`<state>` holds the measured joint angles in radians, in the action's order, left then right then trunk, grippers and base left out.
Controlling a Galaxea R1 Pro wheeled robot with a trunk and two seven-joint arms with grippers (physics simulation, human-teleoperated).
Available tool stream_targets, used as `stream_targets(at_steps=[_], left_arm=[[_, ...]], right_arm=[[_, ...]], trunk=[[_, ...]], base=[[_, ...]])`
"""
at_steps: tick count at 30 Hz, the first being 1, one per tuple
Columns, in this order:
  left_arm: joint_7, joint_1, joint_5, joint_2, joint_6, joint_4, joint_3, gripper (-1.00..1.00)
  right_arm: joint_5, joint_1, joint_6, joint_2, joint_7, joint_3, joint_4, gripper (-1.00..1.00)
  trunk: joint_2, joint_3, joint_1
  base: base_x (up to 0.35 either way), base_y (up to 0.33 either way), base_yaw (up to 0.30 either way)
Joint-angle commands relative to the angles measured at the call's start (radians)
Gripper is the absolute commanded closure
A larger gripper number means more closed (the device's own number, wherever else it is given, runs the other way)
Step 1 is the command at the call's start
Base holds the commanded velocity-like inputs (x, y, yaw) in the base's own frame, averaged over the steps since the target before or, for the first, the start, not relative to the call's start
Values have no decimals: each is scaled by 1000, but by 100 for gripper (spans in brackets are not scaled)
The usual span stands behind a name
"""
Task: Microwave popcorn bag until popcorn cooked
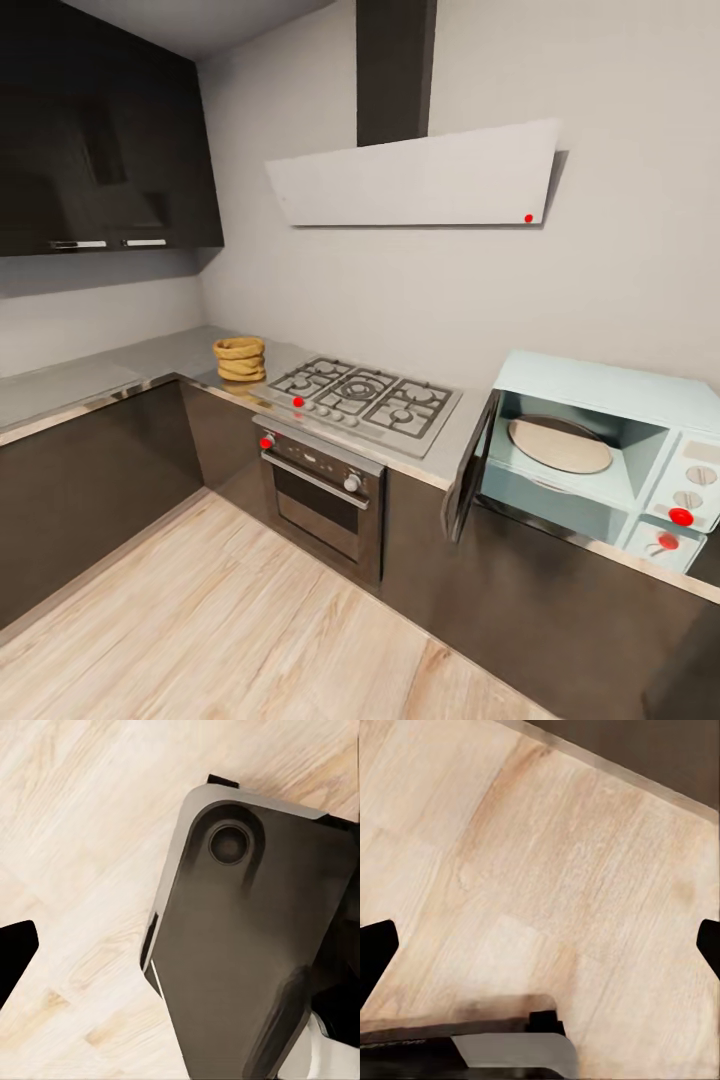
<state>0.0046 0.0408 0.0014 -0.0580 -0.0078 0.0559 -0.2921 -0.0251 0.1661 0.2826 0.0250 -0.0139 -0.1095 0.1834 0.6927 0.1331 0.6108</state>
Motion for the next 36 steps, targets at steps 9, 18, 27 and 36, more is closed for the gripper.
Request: stream_targets(at_steps=[9,18,27,36], left_arm=[[-1,1,0,-5,-3,158,-1,-100],[2,1,0,-12,-32,160,-4,-100],[2,1,0,-11,-31,159,-4,-100],[2,1,0,-9,-31,159,-4,-100]], right_arm=[[-5,1,9,6,-1,7,-170,-100],[-4,1,6,4,45,0,-165,-100],[-4,1,5,4,49,7,-165,-100],[-4,1,9,4,49,11,-165,-100]], trunk=[[1,2,0],[1,2,0],[1,2,0],[1,2,0]], base=[[0,0,0],[0,0,199],[0,0,261],[0,241,262]])
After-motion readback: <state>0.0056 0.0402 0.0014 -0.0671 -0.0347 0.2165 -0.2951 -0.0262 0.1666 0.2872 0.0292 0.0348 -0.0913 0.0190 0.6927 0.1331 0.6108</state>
